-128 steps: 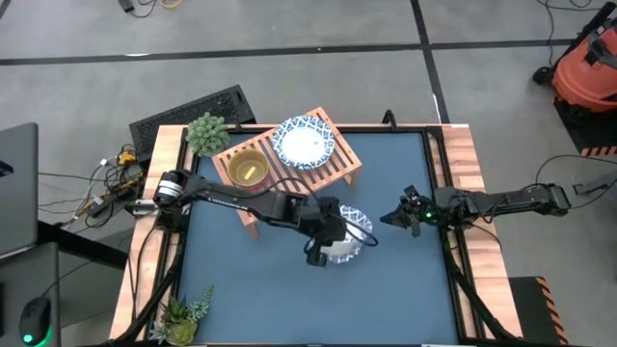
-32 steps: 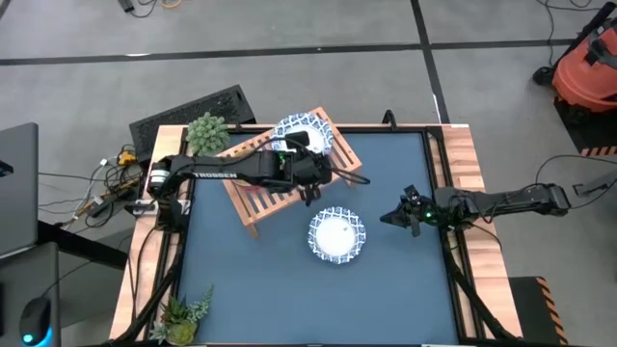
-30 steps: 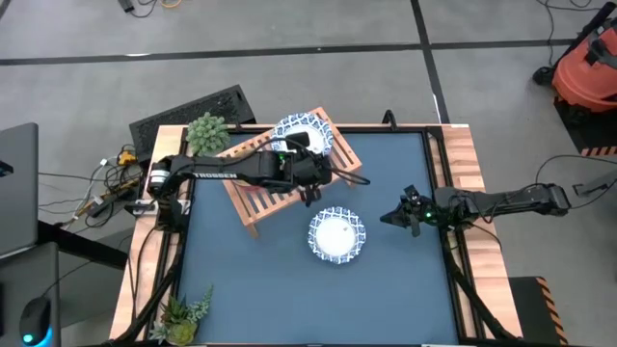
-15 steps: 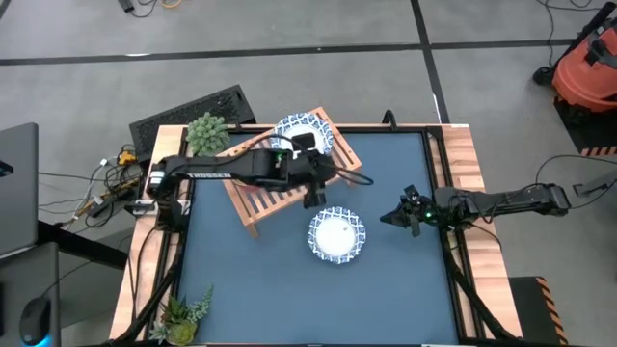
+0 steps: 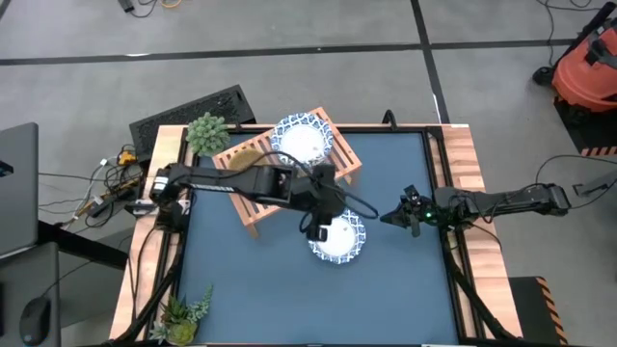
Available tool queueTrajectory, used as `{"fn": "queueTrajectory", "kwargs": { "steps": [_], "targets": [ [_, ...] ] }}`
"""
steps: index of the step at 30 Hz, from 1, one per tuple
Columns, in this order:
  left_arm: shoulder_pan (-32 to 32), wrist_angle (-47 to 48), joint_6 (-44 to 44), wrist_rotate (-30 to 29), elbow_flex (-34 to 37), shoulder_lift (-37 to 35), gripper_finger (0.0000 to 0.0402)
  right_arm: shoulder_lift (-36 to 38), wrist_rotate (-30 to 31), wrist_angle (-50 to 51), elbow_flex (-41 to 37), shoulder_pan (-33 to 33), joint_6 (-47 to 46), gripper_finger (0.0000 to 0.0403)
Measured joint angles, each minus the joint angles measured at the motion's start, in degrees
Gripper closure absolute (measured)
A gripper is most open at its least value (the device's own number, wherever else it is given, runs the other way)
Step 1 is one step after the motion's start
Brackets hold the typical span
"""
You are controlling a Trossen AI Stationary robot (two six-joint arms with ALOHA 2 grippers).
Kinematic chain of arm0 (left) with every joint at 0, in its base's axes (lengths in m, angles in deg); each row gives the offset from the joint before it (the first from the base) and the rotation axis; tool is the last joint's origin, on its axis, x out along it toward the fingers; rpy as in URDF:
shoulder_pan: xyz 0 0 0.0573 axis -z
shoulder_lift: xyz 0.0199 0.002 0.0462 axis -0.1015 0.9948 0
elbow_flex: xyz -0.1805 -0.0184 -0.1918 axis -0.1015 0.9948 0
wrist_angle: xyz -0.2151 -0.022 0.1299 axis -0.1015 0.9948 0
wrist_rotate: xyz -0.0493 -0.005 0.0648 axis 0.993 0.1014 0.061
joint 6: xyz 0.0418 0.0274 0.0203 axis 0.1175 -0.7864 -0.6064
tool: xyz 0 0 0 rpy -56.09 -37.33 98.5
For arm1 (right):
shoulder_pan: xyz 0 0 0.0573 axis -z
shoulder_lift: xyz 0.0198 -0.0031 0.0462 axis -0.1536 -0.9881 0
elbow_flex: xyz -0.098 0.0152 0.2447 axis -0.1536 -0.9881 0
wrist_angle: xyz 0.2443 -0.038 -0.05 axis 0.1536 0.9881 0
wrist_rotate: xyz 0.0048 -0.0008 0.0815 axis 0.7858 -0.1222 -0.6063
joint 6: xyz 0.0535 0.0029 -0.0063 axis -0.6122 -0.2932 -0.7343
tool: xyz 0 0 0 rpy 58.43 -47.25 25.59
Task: Place and stack bowls onto a shelf
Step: Stack the white bowl into the white bowl on the shelf
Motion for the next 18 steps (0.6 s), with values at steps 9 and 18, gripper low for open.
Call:
{"fn": "queueTrajectory", "kwargs": {
  "steps": [9,18],
  "targets": [
    [2.71,0.54,-0.37,5.01,0.0,9.13,0.0248,-1.2,-0.12,0.0,-0.01,-0.46,-0.44,0.0361],
    [3.82,-0.22,3.57,14.36,0.06,16.58,0.0248,-2.27,-0.36,0.0,-0.01,-1.33,-0.61,0.0361]
  ]
}}
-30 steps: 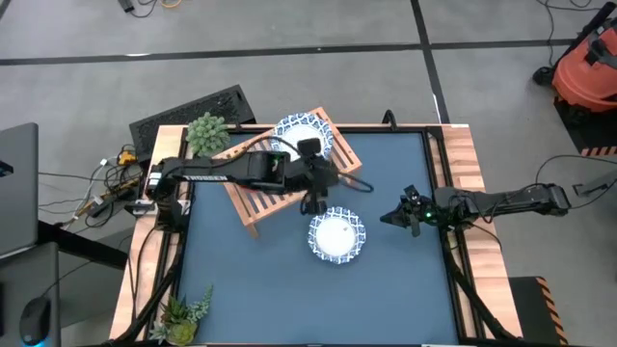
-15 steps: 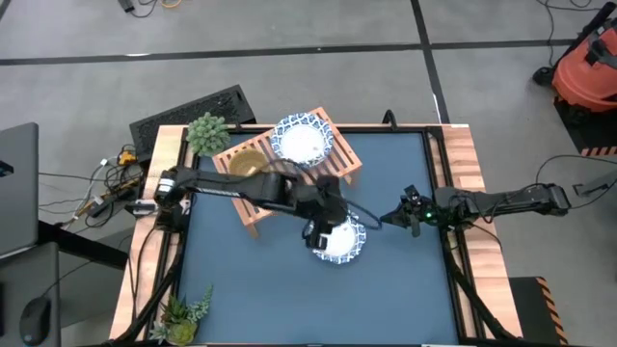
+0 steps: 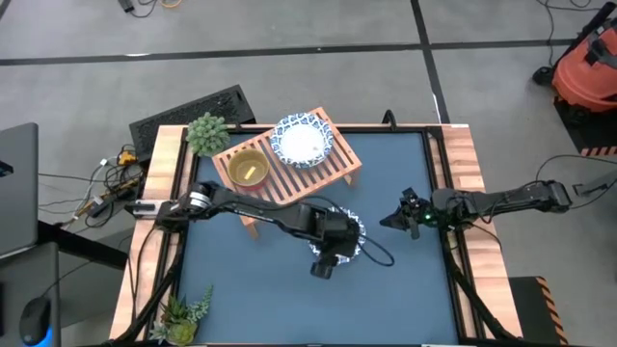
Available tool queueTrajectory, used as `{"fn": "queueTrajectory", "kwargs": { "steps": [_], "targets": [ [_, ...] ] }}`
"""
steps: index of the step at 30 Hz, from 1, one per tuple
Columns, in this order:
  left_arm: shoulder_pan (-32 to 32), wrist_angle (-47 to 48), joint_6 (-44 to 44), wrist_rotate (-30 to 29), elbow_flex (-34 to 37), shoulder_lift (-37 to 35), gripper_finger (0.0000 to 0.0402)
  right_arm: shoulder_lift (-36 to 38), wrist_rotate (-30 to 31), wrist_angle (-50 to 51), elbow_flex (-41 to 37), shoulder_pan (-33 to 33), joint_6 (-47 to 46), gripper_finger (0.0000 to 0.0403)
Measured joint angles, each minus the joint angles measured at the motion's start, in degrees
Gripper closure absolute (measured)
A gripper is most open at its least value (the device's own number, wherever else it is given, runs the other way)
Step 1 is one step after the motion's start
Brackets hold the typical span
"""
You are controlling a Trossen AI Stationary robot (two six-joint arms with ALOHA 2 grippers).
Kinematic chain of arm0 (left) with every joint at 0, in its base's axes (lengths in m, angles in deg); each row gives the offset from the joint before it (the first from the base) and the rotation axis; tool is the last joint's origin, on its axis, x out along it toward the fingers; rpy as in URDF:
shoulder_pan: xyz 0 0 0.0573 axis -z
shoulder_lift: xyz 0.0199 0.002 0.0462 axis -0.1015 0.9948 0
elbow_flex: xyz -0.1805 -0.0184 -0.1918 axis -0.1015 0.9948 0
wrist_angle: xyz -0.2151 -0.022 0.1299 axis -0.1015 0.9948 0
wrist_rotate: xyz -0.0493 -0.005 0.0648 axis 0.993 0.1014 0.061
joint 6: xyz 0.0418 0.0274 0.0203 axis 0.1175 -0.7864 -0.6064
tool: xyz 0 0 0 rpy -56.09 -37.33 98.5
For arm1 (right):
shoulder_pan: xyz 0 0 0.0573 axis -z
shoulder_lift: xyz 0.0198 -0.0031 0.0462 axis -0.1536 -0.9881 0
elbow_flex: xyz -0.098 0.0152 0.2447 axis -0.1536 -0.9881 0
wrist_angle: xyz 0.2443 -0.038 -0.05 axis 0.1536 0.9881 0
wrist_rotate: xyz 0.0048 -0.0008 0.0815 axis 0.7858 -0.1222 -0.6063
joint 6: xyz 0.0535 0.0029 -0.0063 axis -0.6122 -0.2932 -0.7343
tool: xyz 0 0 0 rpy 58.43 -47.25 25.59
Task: Place and stack bowls onto a shelf
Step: Stack the white bowl into the white bowl on the shelf
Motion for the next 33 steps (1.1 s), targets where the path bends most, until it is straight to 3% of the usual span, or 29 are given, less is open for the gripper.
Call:
{"fn": "queueTrajectory", "kwargs": {
  "steps": [13,18,33],
  "targets": [
    [1.41,-2.57,0.26,0.65,-0.03,4.2,0.0248,-0.39,0.0,0.0,0.0,0.07,0.11,0.0361],
    [1.86,-0.97,0.44,-4.32,-0.05,6.29,0.0248,-0.79,0.0,-0.02,0.01,0.07,0.18,0.0361],
    [3.48,0.84,2.24,-8.05,-0.02,7.94,0.0248,-1.86,0.23,0.0,0.02,0.13,0.61,0.0361]
  ]
}}
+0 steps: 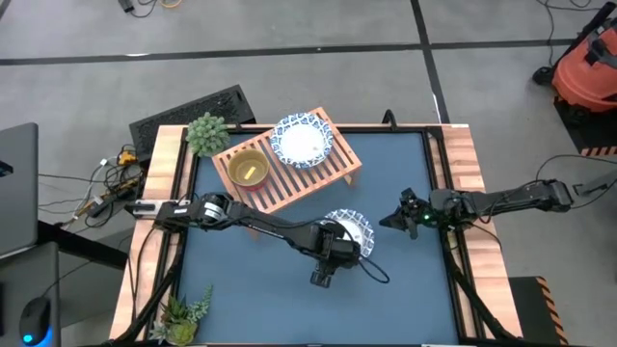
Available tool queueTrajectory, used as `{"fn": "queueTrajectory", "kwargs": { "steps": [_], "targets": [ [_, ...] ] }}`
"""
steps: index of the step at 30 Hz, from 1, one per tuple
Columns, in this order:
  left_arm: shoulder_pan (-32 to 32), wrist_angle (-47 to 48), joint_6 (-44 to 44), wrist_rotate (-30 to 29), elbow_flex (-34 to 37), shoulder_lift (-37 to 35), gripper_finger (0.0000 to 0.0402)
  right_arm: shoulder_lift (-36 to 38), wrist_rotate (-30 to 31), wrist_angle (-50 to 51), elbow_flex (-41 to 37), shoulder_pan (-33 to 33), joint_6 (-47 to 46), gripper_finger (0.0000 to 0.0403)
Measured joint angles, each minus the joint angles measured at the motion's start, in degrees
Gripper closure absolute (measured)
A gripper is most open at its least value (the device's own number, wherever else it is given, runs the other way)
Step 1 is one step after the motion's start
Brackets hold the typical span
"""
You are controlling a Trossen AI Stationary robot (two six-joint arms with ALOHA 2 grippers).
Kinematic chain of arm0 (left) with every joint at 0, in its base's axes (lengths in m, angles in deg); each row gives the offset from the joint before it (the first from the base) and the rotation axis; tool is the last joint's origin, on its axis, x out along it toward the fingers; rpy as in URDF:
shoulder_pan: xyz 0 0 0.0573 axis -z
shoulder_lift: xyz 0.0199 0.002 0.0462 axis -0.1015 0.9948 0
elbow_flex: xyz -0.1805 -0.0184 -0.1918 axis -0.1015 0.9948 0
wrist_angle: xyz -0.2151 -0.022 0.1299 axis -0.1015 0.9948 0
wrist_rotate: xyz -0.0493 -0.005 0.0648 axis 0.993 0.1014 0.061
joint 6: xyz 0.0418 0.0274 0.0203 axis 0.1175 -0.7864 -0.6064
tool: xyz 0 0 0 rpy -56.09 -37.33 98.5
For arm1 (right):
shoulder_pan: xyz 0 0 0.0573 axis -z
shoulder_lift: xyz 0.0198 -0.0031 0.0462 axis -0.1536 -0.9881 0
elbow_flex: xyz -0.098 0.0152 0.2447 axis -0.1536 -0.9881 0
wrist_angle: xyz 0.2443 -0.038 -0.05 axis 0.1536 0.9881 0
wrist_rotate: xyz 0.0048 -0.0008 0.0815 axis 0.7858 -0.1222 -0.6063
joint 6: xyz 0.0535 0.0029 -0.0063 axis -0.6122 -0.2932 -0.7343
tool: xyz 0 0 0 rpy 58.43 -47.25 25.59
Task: Place and stack bowls onto a shelf
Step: Stack the white bowl into the white bowl on the shelf
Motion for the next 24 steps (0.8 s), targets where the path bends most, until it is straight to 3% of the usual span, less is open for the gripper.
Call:
{"fn": "queueTrajectory", "kwargs": {
  "steps": [9,12,18,24],
  "targets": [
    [0.02,0.41,-0.77,-0.4,-0.07,-0.5,0.0253,0.04,0.01,-0.02,-0.02,0.0,-0.02,0.0361],
    [0.02,0.42,-1.42,-0.4,-0.07,-0.5,0.0281,0.04,0.04,-0.02,-0.01,0.0,-0.13,0.0361],
    [0.02,0.38,-3.09,-0.92,-0.07,-0.57,0.0385,0.04,0.48,0.02,-0.02,0.0,-0.44,0.0361],
    [0.02,0.93,-3.0,-1.5,-0.19,-0.59,0.0399,0.04,0.49,0.02,-0.02,0.0,-0.98,0.0361]
  ]
}}
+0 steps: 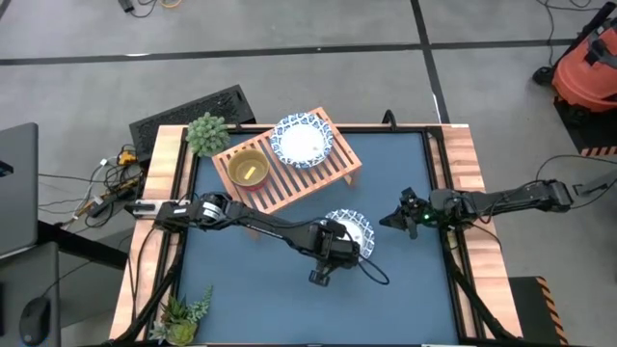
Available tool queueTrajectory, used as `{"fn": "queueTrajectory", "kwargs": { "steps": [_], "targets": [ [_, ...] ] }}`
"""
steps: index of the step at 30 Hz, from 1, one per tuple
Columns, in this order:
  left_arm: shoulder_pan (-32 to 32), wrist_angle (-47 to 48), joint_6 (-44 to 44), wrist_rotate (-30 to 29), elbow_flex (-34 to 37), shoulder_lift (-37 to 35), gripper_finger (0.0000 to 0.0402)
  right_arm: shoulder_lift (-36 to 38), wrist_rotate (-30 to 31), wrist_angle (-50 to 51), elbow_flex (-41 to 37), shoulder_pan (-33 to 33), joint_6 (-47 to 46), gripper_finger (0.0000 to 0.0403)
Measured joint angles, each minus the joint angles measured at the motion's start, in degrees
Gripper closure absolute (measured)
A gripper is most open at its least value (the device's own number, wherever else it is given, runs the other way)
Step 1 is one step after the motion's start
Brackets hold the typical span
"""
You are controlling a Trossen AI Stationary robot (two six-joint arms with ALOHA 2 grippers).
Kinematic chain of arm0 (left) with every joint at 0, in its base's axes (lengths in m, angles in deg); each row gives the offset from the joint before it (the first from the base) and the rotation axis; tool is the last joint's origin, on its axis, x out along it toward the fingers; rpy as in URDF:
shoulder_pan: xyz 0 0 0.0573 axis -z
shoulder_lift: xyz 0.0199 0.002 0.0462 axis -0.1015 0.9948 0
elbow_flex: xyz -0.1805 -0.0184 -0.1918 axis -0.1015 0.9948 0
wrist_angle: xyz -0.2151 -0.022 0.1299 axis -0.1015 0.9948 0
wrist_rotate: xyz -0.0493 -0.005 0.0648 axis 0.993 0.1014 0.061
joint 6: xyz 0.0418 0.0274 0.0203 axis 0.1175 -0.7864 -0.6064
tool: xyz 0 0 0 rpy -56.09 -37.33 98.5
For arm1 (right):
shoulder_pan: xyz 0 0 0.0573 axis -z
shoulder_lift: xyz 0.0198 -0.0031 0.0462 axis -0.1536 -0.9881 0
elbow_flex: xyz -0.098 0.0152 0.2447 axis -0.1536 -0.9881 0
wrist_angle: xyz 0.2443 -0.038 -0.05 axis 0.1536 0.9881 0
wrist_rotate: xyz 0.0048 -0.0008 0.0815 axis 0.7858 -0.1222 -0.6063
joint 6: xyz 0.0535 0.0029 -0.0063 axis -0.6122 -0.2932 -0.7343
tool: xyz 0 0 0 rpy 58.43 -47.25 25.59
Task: Place and stack bowls onto a shelf
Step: Stack the white bowl into the white bowl on the shelf
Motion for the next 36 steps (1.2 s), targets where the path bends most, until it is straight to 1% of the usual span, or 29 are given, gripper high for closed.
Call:
{"fn": "queueTrajectory", "kwargs": {
  "steps": [5,9,11,13,15,19,21,25,31,36],
  "targets": [
    [0.0,6.16,0.9,0.25,-4.32,-0.02,0.04,0.0,0.01,0.0,0.01,0.0,-0.07,0.0361],
    [0.32,11.16,1.33,-0.05,-9.98,0.07,0.0401,0.0,0.03,0.0,0.01,0.0,-0.06,0.0361],
    [0.7,12.53,1.29,-1.12,-13.19,0.0,0.0401,0.0,0.04,0.01,0.0,0.0,-0.07,0.0361],
    [1.06,16.05,0.93,-3.19,-16.31,0.0,0.0401,0.0,0.05,0.0,0.0,0.0,-0.1,0.0361],
    [1.33,18.51,0.98,-4.07,-19.45,0.0,0.0401,0.0,0.07,0.02,0.0,0.0,-0.77,0.0361],
    [1.76,18.55,2.32,-4.21,-18.48,-3.44,0.0401,0.0,0.14,0.02,0.01,0.09,-1.13,0.0361],
    [2.01,19.11,2.39,-5.27,-18.92,-5.01,0.0401,0.0,0.14,0.02,0.0,0.09,-1.38,0.0361],
    [2.19,19.17,0.74,-6.95,-19.2,-8.02,0.0401,0.02,0.15,-0.02,0.01,0.09,-1.71,0.0361],
    [2.19,16.81,-4.23,-13.19,-19.2,-12.05,0.0401,0.02,0.15,0.0,0.0,0.09,-3.33,0.0361],
    [2.18,15.36,-8.68,-24.6,-19.2,-14.83,0.0401,0.02,0.14,0.0,0.02,0.09,-3.72,0.0361]
  ]
}}
